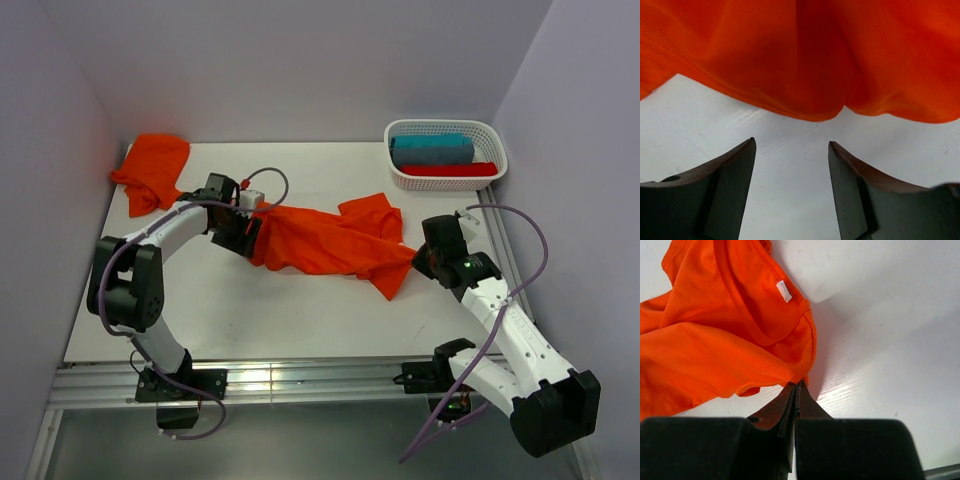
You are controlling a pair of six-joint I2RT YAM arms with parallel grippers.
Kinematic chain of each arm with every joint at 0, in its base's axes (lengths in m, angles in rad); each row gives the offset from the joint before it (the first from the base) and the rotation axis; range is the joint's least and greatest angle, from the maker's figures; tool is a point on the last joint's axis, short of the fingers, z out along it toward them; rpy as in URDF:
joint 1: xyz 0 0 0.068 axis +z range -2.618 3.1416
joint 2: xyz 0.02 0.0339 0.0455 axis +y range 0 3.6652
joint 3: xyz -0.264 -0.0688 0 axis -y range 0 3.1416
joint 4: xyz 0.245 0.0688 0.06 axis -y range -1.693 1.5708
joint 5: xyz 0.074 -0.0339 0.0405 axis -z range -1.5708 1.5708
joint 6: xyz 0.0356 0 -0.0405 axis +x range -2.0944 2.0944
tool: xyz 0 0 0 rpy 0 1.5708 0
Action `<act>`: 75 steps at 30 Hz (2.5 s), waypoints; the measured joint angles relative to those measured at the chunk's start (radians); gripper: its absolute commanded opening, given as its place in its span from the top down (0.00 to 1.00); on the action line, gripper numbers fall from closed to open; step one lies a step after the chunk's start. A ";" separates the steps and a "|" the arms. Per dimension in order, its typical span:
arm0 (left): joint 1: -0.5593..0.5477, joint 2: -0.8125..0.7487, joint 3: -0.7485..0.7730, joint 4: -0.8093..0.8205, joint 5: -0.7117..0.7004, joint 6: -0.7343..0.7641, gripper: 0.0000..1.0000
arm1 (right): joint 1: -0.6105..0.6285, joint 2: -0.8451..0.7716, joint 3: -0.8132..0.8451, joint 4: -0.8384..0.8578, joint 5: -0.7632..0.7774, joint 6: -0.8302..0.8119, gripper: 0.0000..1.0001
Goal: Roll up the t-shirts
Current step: Flatten the tshirt
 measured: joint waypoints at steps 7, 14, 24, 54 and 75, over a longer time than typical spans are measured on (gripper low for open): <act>-0.049 0.031 -0.023 0.068 -0.013 -0.049 0.32 | 0.000 0.000 0.000 0.000 -0.001 -0.003 1.00; -0.079 0.085 -0.025 0.109 -0.064 -0.098 0.51 | 0.000 0.000 0.000 0.000 -0.004 -0.009 1.00; -0.076 0.108 -0.013 0.111 -0.146 -0.113 1.00 | 0.000 -0.017 0.055 -0.046 -0.003 -0.027 1.00; 0.172 0.245 0.407 -0.339 -0.058 0.300 0.78 | 0.000 0.044 0.145 -0.116 -0.012 -0.122 1.00; 0.169 0.390 0.661 -0.231 -0.071 0.162 0.71 | -0.007 0.275 0.221 0.007 -0.003 -0.122 1.00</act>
